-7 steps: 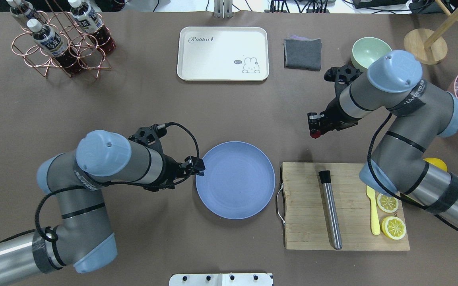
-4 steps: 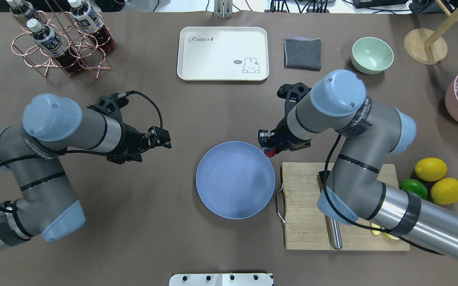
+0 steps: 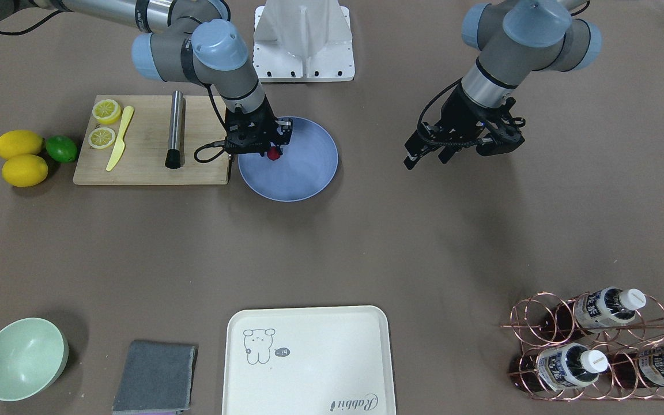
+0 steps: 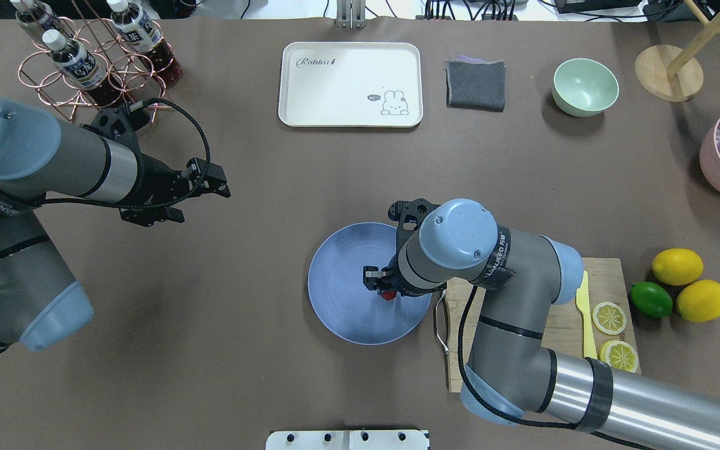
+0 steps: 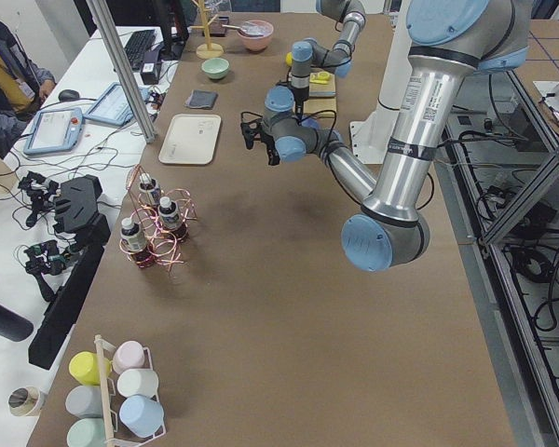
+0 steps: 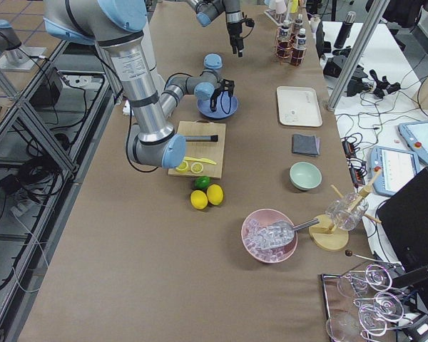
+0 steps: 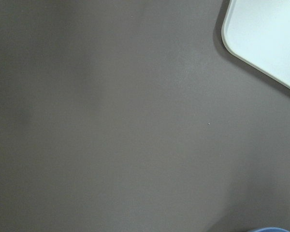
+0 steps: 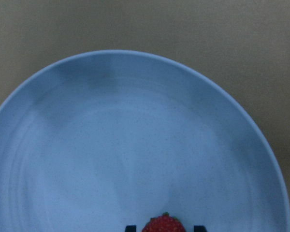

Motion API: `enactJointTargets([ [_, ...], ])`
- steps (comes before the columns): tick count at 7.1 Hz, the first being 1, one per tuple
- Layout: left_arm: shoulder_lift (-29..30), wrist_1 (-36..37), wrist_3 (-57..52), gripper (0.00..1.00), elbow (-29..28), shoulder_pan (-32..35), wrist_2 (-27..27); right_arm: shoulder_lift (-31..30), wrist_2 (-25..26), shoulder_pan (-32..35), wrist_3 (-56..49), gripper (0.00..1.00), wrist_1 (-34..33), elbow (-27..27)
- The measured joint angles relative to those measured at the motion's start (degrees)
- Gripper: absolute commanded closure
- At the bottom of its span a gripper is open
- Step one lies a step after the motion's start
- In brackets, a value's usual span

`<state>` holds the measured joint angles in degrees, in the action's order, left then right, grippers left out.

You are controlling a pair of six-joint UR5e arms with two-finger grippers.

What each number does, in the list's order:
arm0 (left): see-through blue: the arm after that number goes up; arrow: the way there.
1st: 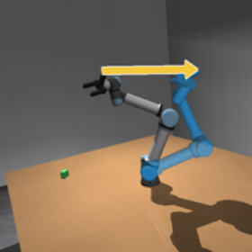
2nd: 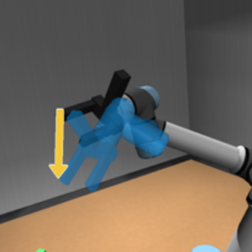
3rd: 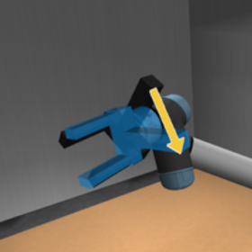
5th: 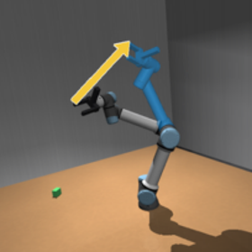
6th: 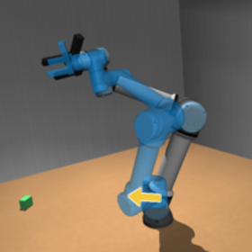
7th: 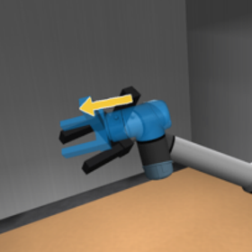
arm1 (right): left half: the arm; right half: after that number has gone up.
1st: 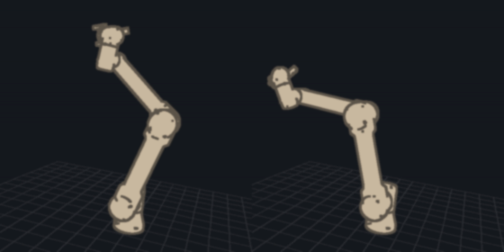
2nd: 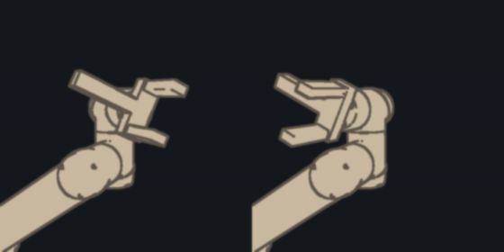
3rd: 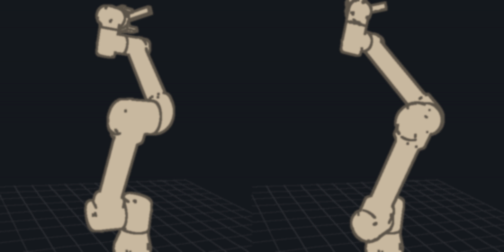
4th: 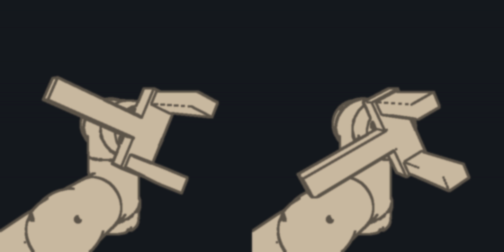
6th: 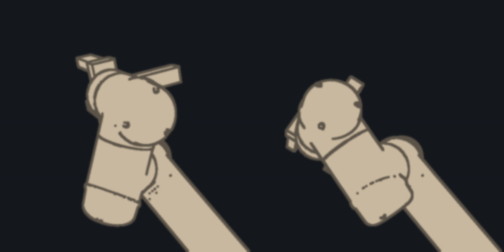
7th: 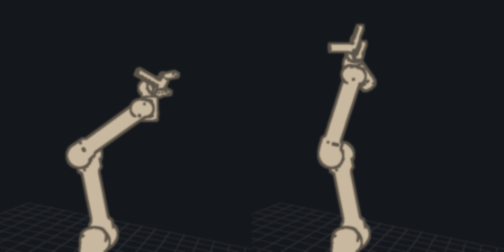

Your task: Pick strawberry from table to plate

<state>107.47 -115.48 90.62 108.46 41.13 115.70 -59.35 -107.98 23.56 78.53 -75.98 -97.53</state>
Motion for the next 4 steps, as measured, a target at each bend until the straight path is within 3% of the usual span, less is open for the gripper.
enactJointTargets([
  [2,-0.8,0.7,-6.6,0.03,0.3,1.2,0.5,-1.0,-2.4,3.5,-0.5,0.0,-0.5,-1.7],
  [4,-7.3,2.0,-23.7,0.03,0.6,6.8,2.4,-7.3,-9.7,13.3,-9.6,0.0,-0.6,-4.2],
])
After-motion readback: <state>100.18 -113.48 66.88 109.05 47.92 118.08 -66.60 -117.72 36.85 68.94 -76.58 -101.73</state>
